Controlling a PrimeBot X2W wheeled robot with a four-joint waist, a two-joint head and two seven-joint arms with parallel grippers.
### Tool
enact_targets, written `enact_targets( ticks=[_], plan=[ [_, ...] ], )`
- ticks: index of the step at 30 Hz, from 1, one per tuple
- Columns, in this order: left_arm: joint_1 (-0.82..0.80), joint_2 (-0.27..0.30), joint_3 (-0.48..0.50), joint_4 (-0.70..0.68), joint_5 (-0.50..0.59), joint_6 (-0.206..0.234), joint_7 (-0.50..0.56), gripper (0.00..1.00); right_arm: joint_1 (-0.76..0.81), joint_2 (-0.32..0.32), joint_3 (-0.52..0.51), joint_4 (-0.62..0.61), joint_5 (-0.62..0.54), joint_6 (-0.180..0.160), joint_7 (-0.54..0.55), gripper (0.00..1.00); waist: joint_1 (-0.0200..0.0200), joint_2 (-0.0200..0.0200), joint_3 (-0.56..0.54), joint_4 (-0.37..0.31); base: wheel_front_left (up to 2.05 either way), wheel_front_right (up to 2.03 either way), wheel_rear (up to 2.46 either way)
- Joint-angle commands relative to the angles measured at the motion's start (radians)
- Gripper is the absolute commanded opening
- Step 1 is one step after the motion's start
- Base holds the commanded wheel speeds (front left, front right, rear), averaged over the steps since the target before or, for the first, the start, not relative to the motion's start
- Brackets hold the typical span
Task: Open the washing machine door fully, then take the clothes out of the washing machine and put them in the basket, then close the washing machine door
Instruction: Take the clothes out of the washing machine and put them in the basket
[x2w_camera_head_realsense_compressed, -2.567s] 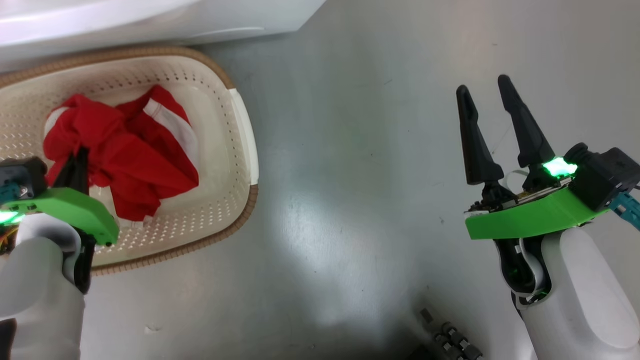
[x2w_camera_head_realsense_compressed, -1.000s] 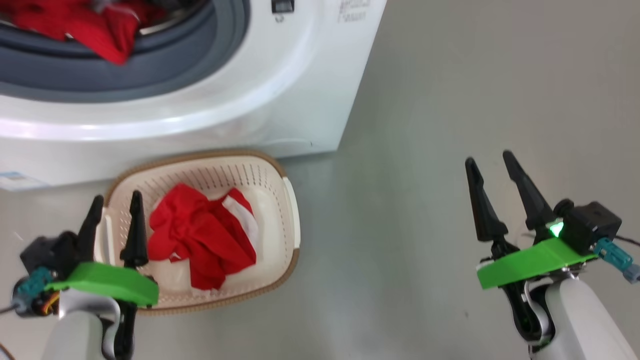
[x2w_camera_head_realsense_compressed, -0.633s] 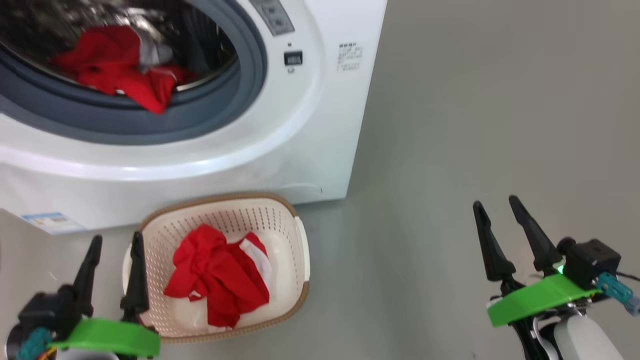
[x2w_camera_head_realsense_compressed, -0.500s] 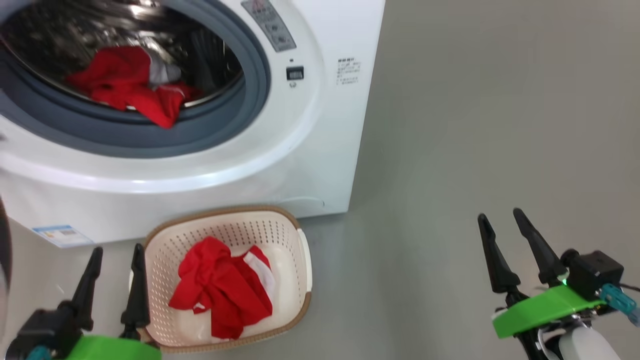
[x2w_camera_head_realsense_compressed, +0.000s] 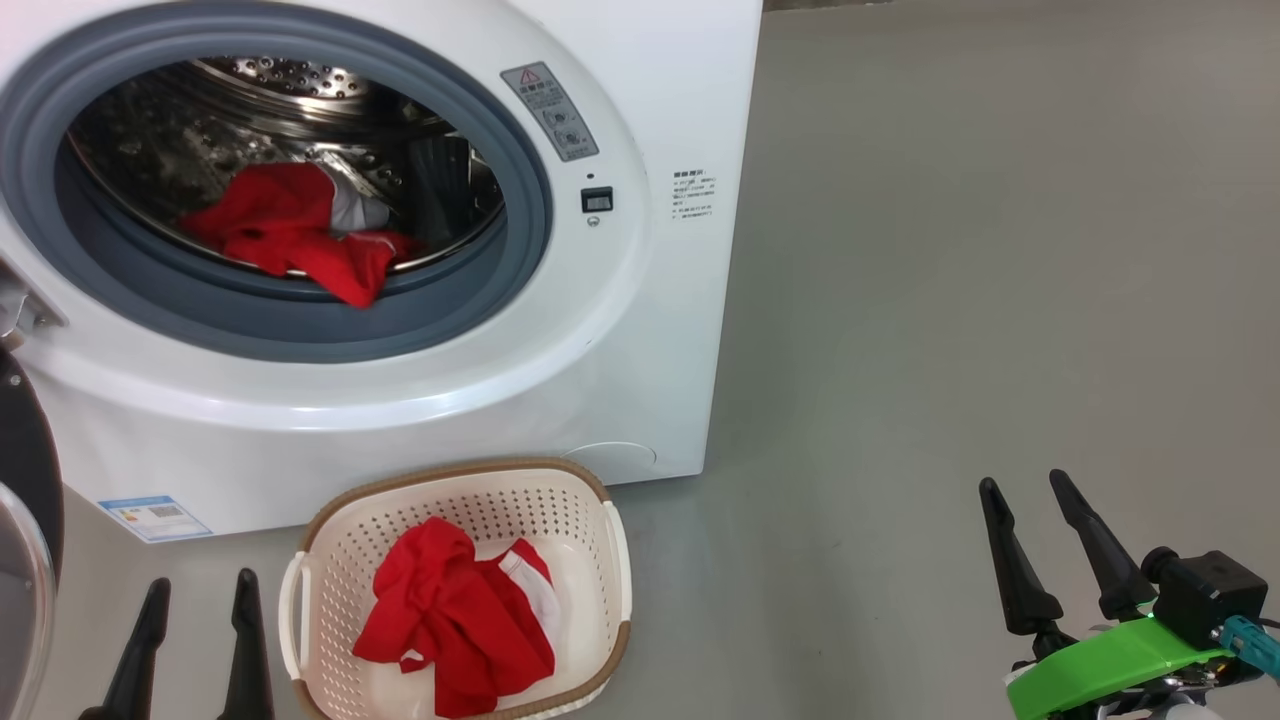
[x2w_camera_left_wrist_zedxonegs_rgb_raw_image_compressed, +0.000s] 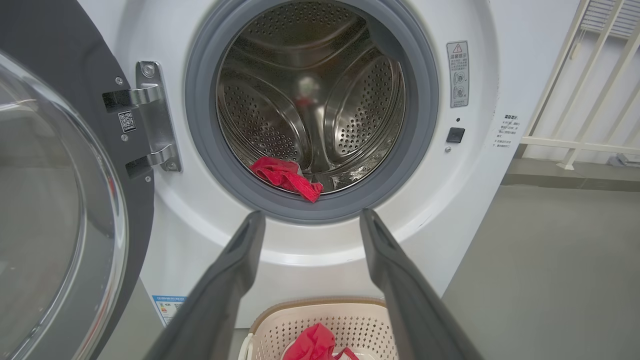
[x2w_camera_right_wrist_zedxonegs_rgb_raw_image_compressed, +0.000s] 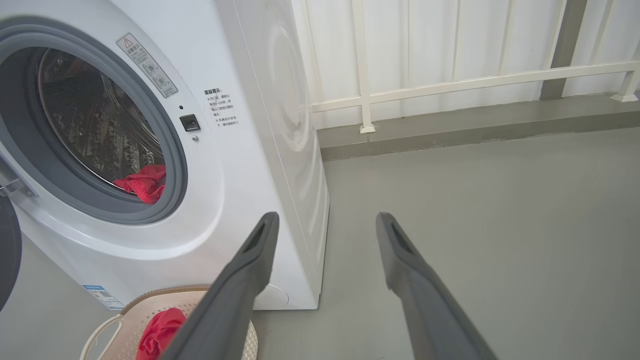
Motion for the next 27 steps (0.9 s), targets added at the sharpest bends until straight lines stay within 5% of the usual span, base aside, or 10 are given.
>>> enact_targets(
  ticks=[1,27],
  plan=[
    [-0.006,0.006,0.038,-0.036,-0.007,0.001,-0.005,1.00,-0.004,-0.013,0.011,-0.028,0.007,0.006,-0.006,1.00,0.0000,0.0000,0.002,0.001,0.00,0.00,0.00],
    [-0.092,0.005,0.010,0.053,0.012,0.001,-0.005,1.00,-0.041,0.019,0.007,-0.034,0.002,0.006,-0.006,1.00,0.0000,0.0000,0.066,0.002,0.00,0.00,0.00]
  ],
)
